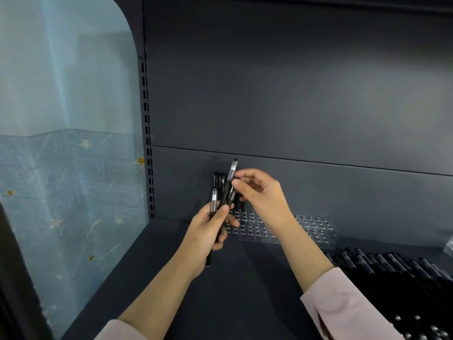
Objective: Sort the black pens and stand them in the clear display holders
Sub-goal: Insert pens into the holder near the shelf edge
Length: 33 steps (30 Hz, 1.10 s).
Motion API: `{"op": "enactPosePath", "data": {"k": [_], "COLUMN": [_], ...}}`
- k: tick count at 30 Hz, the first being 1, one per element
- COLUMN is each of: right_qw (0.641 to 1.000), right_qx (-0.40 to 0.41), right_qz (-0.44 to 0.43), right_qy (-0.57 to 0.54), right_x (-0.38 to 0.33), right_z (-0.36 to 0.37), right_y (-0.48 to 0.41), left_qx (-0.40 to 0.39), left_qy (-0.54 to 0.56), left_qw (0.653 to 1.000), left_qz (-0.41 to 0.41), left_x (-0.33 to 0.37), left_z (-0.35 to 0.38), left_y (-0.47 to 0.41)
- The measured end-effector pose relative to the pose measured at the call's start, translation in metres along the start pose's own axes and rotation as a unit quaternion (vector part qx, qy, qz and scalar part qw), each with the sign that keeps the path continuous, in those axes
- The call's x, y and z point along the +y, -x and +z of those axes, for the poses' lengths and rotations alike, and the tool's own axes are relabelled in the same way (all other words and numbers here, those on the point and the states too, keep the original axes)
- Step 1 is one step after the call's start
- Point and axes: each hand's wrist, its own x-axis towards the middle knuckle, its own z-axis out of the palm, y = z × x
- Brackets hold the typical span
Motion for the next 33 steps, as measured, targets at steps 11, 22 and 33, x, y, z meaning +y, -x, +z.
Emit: {"op": "enactPosePath", "data": {"k": [11,22,33], "right_qw": [0.986,0.941,0.929], "right_qx": [0.087,0.322,0.239], "right_qz": [0.007,-0.101,-0.146], "right_qy": [-0.143,0.023,0.242], "right_x": [-0.009,-0.002,0.022], "right_z": [-0.003,-0.037,-0.023], "right_y": [-0.004,-0.009,0.0], "left_qx": [-0.026,0.083,0.104], "left_qy": [-0.02,0.011,0.037], "left_qw": [0.999,0.996,0.994], "left_qz": [-0.017,-0.037,-0.021], "left_x": [-0.003,-0.008,-0.007], "left_z": [-0.001,-0.016,-0.015], "left_y": [0.0,-0.014,-0.012]}}
